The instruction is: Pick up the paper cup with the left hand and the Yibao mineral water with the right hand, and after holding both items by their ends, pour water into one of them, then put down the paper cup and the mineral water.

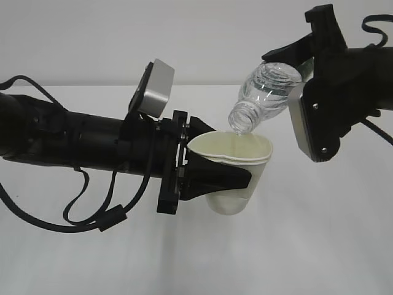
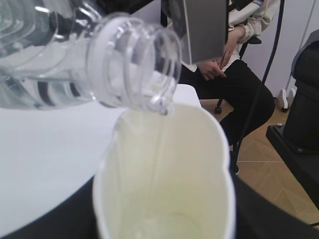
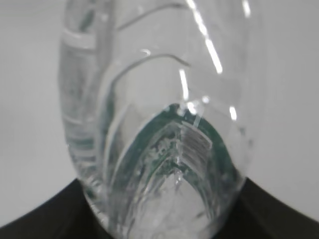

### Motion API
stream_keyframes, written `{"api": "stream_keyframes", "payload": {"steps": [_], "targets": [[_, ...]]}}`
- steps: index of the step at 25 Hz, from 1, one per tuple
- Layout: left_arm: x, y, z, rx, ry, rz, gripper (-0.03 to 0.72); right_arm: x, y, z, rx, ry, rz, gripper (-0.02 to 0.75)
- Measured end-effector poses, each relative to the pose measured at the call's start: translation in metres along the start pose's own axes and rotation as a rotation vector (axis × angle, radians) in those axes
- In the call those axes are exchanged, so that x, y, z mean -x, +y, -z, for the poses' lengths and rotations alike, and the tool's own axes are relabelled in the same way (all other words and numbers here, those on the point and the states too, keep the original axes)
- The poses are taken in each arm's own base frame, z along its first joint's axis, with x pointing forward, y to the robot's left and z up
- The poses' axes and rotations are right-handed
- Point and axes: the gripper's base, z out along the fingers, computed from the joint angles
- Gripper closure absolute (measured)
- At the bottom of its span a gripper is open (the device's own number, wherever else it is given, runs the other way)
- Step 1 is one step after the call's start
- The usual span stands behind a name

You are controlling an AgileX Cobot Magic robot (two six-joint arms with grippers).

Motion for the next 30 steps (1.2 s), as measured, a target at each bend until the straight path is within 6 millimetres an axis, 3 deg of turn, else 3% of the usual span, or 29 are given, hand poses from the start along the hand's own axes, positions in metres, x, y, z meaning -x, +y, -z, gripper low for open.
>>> {"api": "stream_keyframes", "payload": {"steps": [30], "targets": [[-0.0001, 0.0001, 0.0000, 0.001, 0.002, 0.000, 0.320, 0.0000, 0.0000, 0.0000, 0.000, 0.000, 0.007, 0.294]]}}
